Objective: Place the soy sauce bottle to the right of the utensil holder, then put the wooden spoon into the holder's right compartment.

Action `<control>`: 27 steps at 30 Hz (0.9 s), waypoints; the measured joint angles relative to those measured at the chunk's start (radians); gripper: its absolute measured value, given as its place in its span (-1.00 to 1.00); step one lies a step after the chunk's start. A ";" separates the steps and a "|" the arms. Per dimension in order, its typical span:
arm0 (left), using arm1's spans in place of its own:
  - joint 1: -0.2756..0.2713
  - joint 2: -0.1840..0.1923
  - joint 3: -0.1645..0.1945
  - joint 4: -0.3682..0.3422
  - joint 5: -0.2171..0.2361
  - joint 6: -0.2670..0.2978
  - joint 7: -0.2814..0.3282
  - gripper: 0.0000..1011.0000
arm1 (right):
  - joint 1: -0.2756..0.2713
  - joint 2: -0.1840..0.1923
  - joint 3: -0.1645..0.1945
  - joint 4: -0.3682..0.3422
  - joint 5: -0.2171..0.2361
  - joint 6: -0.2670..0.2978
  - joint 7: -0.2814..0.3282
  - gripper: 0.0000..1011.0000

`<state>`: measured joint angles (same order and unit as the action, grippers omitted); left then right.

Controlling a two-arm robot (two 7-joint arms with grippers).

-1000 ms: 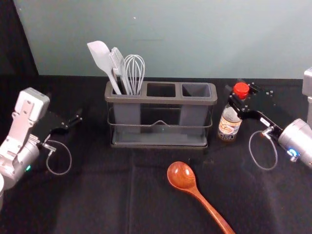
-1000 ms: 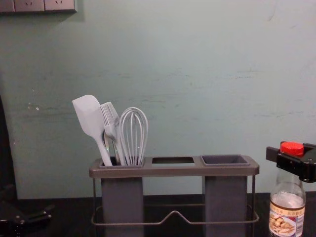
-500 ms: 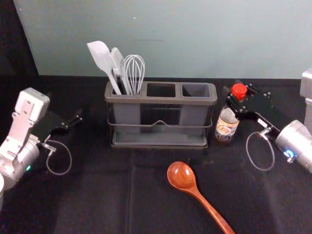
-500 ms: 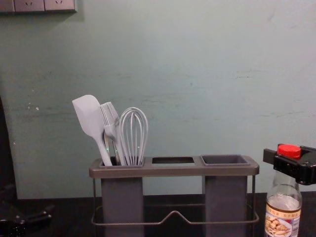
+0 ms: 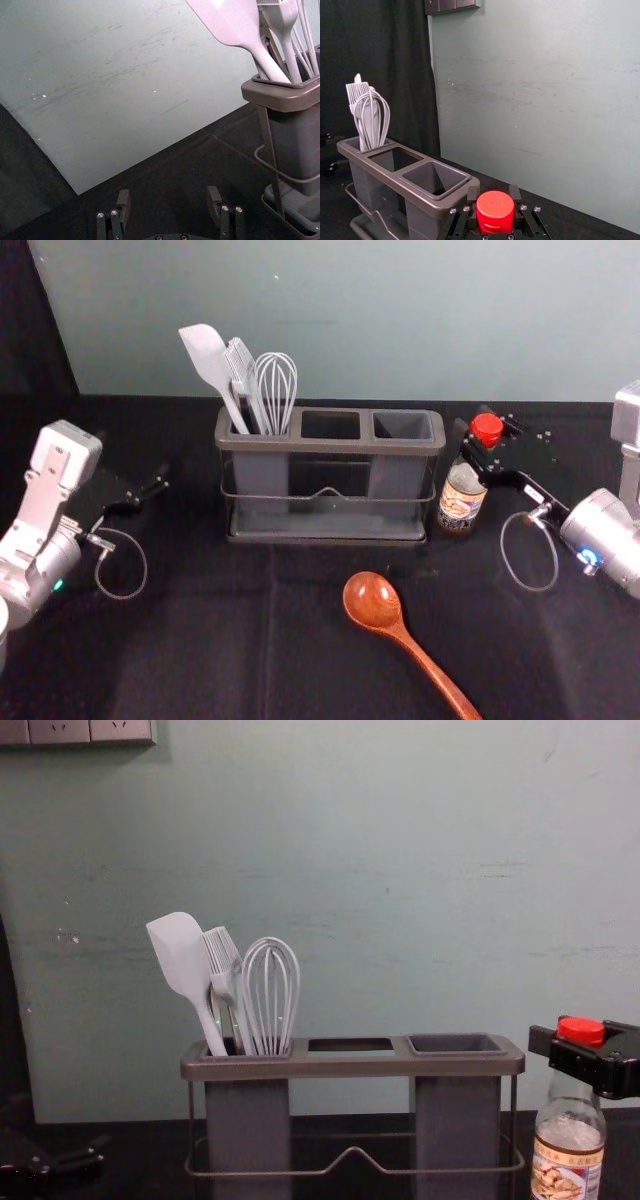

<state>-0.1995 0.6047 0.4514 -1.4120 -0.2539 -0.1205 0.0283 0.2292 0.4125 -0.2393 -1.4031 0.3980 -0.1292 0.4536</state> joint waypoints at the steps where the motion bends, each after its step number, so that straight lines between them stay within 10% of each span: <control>1: 0.000 0.000 0.000 0.000 0.000 0.000 0.000 0.99 | 0.000 0.000 0.000 0.000 0.000 0.000 0.000 -0.25; 12: 0.000 0.000 0.000 0.000 0.000 0.000 0.000 0.99 | -0.004 -0.013 0.021 -0.002 0.012 -0.035 -0.004 0.14; 27: 0.000 0.000 0.000 0.000 0.000 0.000 0.000 0.99 | -0.098 0.029 0.071 -0.195 0.023 0.008 -0.043 0.98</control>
<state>-0.1995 0.6047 0.4514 -1.4120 -0.2539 -0.1205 0.0283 0.1309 0.4411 -0.1683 -1.5983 0.4205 -0.1216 0.4102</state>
